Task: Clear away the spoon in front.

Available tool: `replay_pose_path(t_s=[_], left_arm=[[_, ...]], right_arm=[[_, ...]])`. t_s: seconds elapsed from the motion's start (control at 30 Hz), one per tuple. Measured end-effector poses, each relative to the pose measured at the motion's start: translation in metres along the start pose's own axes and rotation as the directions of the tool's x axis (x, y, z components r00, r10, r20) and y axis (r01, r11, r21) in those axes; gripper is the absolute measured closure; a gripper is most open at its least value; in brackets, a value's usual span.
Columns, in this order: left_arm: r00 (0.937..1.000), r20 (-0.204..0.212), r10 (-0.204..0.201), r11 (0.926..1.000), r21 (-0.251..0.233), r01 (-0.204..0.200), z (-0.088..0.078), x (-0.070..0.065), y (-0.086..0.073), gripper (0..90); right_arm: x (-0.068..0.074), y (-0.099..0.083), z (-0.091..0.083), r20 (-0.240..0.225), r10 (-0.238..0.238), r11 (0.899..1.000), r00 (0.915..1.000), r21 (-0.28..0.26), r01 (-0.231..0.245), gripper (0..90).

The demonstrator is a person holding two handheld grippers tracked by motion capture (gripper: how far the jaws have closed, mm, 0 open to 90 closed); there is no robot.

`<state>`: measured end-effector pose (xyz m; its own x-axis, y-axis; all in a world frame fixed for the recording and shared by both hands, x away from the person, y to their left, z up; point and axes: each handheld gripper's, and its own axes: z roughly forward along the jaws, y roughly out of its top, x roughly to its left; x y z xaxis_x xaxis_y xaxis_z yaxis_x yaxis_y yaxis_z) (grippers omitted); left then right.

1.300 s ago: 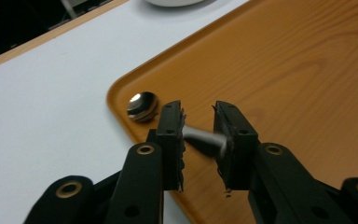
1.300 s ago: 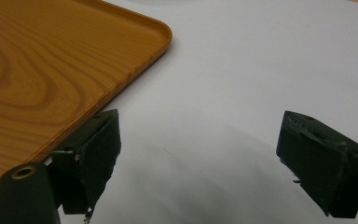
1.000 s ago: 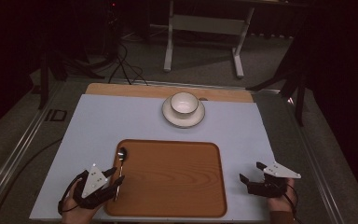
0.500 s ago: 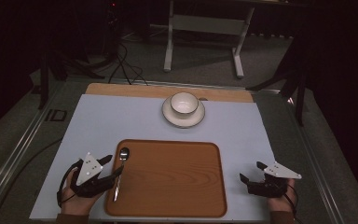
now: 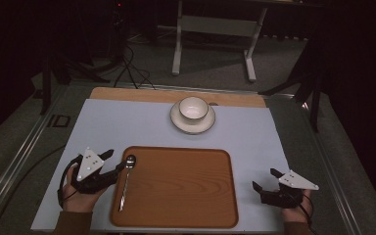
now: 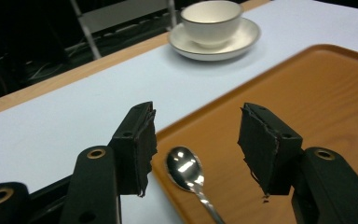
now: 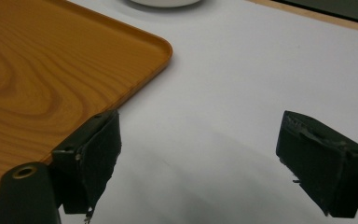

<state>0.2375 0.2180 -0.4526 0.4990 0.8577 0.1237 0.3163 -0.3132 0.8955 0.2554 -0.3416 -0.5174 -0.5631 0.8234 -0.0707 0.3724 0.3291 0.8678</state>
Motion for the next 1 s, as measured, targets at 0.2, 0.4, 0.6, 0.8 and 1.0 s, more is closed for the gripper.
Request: replay_pose_path(t_s=[0.2,0.4,0.6,0.8,1.0], left_arm=[[0.9974,-0.057,-0.045,0.9988,-0.021,0.044,0.005,0.019,-0.002,45.0],[0.9872,-0.133,-0.088,0.9961,-0.013,0.087,0.011,0.035,-0.017,45.0],[0.9770,-0.195,-0.086,0.9958,0.014,0.090,0.016,0.042,-0.029,44.5],[0.9742,-0.216,-0.066,0.9958,0.048,0.078,0.031,0.043,-0.038,44.1],[0.9644,-0.231,-0.128,0.9812,0.112,0.157,0.049,0.057,-0.052,42.1]], right_arm=[[0.001,0.001,-0.002,0.005,-0.004,1.000,1.0000,-0.017,0.004,13.8],[0.001,0.002,-0.005,0.017,-0.013,0.999,0.9998,-0.040,0.013,13.8],[0.001,0.002,-0.006,0.026,-0.013,0.999,0.9996,-0.049,0.014,13.8],[0.000,0.001,-0.008,0.051,-0.008,0.998,0.9987,-0.068,0.012,13.8],[-0.001,0.000,-0.007,0.068,-0.006,0.998,0.9977,-0.065,0.011,13.7]])
